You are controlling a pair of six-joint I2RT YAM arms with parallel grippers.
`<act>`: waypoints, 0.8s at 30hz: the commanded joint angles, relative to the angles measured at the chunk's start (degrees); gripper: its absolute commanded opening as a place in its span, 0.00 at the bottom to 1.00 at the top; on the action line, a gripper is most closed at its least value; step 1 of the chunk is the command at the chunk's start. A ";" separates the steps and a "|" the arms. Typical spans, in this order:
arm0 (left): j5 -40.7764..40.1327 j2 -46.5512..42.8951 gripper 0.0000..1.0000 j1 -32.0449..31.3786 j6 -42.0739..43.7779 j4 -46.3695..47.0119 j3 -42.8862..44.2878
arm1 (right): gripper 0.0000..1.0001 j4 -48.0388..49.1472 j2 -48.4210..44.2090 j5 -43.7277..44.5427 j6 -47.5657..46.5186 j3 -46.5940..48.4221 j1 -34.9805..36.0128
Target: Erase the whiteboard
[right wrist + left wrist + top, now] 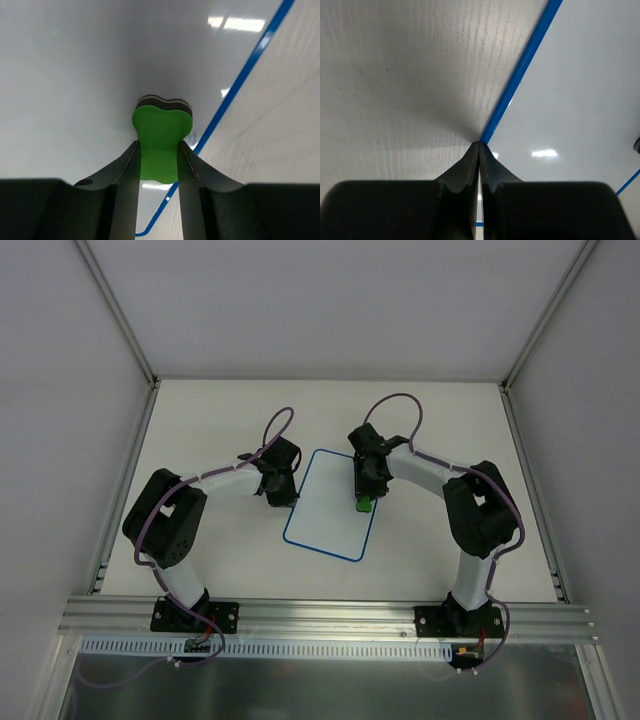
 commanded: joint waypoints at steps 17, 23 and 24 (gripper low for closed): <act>-0.15 -0.58 0.00 0.03 -1.54 -1.67 -0.38 | 0.00 -1.02 -5.38 -0.21 5.38 -12.60 -2.92; -0.51 -1.02 0.00 0.21 -1.37 -1.58 -0.91 | 0.00 0.56 -6.98 -0.38 4.50 -14.99 -8.82; -0.42 -1.02 0.00 0.21 -1.37 -1.58 -0.82 | 0.00 0.39 -6.46 -0.29 4.41 -14.55 -8.82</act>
